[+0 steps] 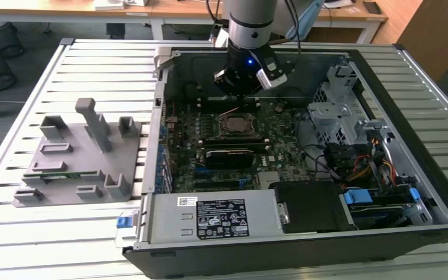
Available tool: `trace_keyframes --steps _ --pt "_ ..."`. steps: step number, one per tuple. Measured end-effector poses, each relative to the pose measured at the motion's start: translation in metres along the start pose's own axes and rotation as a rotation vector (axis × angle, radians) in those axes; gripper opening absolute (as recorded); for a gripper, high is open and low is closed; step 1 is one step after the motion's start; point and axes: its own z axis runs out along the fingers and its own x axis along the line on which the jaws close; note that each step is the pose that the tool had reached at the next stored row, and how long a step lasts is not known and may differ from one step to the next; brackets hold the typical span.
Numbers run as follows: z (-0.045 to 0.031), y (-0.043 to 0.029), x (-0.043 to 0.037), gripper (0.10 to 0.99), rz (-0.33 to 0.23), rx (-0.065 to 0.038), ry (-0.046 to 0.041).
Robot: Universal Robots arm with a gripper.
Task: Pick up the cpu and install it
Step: 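Install the first cpu locking lever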
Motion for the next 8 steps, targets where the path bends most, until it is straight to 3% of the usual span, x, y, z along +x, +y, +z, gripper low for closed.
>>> trace_keyframes --steps 8 --pt "0.0047 -0.0004 -0.0026 0.106 0.000 0.000 0.0000"
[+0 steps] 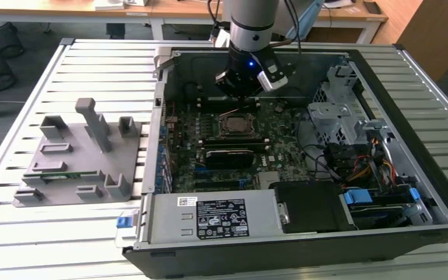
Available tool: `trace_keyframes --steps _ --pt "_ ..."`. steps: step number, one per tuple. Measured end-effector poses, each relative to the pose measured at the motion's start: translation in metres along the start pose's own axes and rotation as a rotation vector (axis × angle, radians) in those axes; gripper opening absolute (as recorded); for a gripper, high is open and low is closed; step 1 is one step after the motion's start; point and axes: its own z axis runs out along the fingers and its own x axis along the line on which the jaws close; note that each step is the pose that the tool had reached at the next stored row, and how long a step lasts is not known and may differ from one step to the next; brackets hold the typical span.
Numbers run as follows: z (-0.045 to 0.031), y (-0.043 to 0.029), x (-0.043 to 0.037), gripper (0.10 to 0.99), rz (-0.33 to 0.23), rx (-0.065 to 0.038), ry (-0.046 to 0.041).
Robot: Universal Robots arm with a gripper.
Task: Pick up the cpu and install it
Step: 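Install the first cpu locking lever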
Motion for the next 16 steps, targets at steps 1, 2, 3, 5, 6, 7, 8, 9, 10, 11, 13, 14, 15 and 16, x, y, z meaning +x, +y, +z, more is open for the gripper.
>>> trace_keyframes --steps 1,2,3,5,6,7,8,9,10,11,13,14,15,16 --pt "0.0005 -0.0001 -0.0004 0.106 0.000 0.000 0.0000" --pt "0.0011 -0.0001 -0.0006 0.106 0.000 0.000 0.0000" --pt "0.0018 -0.0002 -0.0008 0.106 0.000 0.000 0.0000" --pt "0.0034 -0.0003 -0.0011 0.106 0.000 0.000 0.0001" --pt "0.0043 -0.0004 -0.0013 0.106 0.000 0.000 0.0001" --pt "0.0051 -0.0004 -0.0015 0.106 0.000 0.000 0.0002" --pt "0.0058 -0.0005 -0.0018 0.106 0.000 0.000 0.0004" --pt "0.0065 -0.0005 -0.0020 0.106 0.000 0.000 0.0005" --pt "0.0073 -0.0006 -0.0022 0.106 0.000 0.000 0.0008" --pt "0.0081 -0.0007 -0.0023 0.106 0.000 0.000 0.0009" --pt "0.0097 -0.0008 -0.0026 0.106 0.000 0.000 0.0012" --pt "0.0105 -0.0008 -0.0027 0.106 0.000 0.000 0.0013" --pt "0.0113 -0.0009 -0.0030 0.106 0.000 0.000 0.0015" --pt "0.0122 -0.0010 -0.0032 0.106 0.000 0.000 0.0017"
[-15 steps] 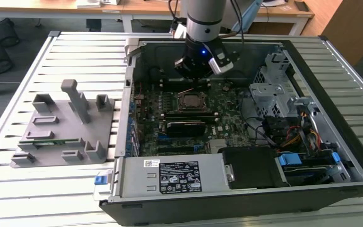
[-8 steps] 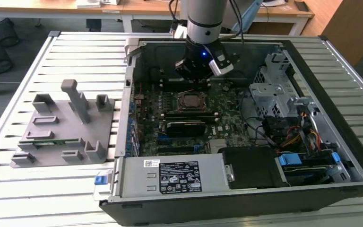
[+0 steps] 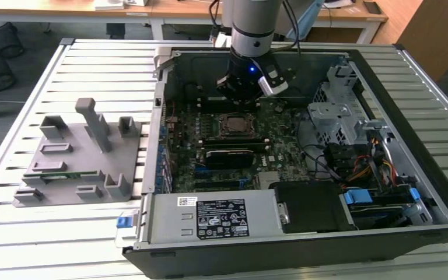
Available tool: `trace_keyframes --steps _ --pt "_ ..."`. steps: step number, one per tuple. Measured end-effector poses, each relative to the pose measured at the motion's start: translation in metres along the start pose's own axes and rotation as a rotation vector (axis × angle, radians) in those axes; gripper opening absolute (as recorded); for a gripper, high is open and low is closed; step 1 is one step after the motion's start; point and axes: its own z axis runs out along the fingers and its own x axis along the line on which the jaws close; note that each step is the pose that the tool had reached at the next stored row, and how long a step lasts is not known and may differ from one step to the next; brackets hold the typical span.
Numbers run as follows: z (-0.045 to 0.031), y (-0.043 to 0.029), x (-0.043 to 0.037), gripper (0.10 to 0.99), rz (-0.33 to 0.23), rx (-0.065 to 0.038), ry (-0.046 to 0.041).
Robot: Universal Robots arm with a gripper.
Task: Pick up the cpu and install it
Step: 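Install the first cpu locking lever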
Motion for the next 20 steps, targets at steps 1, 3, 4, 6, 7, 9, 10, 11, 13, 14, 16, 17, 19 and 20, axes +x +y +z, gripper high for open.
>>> trace_keyframes --steps 1,3,4,6,7,9,10,11,13,14,16,17,19,20 --pt "0.0009 -0.0001 -0.0003 0.106 0.000 0.000 0.0002" --pt "0.0027 -0.0002 -0.0007 0.106 0.000 0.000 0.0006" --pt "0.0035 -0.0003 -0.0009 0.106 0.000 0.000 0.0008" --pt "0.0051 -0.0004 -0.0011 0.106 0.000 0.000 0.0012" --pt "0.0057 -0.0005 -0.0012 0.106 0.000 0.000 0.0015" --pt "0.0063 -0.0005 -0.0014 0.106 0.000 0.000 0.0014" --pt "0.0063 -0.0005 -0.0014 0.106 0.000 0.000 0.0014" --pt "0.0062 -0.0005 -0.0014 0.106 0.000 0.000 0.0014" --pt "0.0051 -0.0004 -0.0015 0.106 0.000 0.000 0.0012" --pt "0.0045 -0.0003 -0.0015 0.106 0.000 0.000 0.0012" --pt "0.0038 -0.0003 -0.0016 0.106 0.000 0.001 0.0012" --pt "0.0039 -0.0002 -0.0016 0.106 0.000 0.002 0.0011" --pt "0.0039 -0.0003 -0.0015 0.106 0.000 0.013 0.0019" --pt "0.0042 -0.0003 -0.0015 0.106 0.000 0.018 0.0021"
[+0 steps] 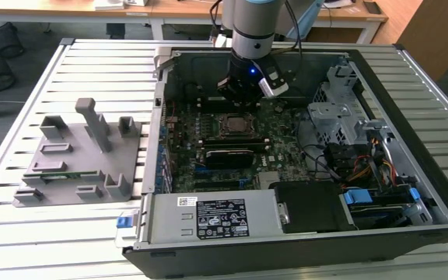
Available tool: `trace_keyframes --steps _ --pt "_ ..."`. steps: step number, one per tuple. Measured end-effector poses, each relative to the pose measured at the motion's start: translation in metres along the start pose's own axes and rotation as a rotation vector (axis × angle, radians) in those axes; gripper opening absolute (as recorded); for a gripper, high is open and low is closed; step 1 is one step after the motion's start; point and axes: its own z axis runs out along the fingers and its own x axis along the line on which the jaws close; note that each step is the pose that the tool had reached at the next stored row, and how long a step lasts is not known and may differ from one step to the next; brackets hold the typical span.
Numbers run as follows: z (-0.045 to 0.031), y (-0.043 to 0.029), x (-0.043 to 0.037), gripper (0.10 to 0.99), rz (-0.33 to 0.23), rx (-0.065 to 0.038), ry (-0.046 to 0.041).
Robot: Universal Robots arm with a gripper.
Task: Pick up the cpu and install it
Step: 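Install the first cpu locking lever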
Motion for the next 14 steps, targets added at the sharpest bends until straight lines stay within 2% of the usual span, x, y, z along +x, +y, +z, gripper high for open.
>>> trace_keyframes --steps 4,8,12,14 --pt "0.0017 -0.0001 0.0000 0.106 0.000 0.015 0.0013" --pt "0.0036 0.0000 -0.0001 0.106 0.000 0.020 0.0015" --pt "0.0043 0.0002 -0.0001 0.106 0.000 0.020 0.0014" --pt "0.0045 0.0003 -0.0002 0.106 0.000 0.012 0.0008"
